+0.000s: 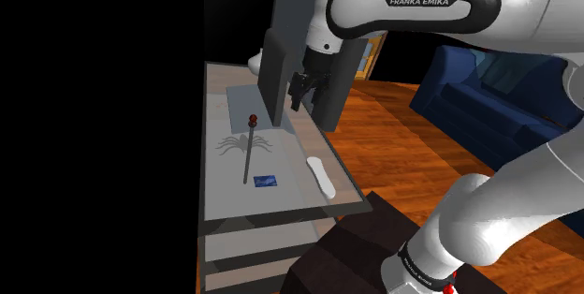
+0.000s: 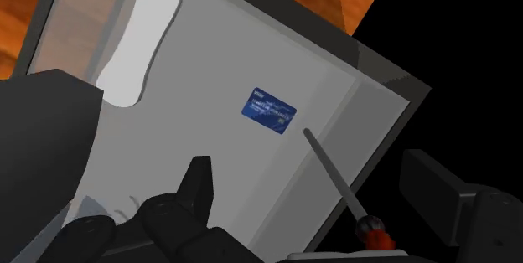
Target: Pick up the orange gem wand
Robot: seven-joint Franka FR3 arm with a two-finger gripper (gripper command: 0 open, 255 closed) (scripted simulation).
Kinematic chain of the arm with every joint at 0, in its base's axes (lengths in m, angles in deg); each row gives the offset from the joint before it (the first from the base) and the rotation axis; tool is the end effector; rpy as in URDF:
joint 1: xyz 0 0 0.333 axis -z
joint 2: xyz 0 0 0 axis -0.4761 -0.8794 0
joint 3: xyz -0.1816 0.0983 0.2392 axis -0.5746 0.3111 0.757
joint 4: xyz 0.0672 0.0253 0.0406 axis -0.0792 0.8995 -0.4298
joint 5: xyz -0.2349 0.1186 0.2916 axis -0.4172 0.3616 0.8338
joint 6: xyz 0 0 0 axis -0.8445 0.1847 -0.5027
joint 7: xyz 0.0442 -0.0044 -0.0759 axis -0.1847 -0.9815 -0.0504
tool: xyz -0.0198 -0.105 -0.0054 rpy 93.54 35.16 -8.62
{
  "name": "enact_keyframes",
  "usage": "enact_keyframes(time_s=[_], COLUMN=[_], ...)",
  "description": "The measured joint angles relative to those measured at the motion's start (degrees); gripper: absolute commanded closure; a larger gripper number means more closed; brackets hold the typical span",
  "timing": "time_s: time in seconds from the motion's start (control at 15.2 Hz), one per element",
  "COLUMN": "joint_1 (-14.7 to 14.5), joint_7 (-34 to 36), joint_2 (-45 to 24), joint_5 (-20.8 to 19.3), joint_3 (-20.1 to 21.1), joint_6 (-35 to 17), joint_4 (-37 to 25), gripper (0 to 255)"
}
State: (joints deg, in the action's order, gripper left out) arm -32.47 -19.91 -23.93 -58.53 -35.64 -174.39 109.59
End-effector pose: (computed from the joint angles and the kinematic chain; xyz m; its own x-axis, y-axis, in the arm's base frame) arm 0.4597 0.0882 0.5444 0.9980 0.0619 -0.0082 0.0614 -0.9967 -0.0532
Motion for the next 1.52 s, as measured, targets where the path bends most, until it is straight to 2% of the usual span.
enact_keyframes(time_s=[0.46, 0.73, 1.25, 1.32, 1.52], joint_1=[-2.0, -3.5, -3.9, -3.9, -3.9], joint_7=[4.7, 7.1, 7.5, 7.5, 7.4], joint_2=[-16.6, -26.1, -28.1, -28.2, -28.3], joint_5=[-2.3, -4.2, -4.6, -4.6, -4.6], joint_3=[3.5, 4.7, 4.8, 4.8, 4.8], joint_6=[0.9, 3.2, -1.8, -2.0, -2.1], joint_4=[-14.8, -24.9, -21.5, -21.5, -21.5], gripper=[0, 0, 0, 255, 255])
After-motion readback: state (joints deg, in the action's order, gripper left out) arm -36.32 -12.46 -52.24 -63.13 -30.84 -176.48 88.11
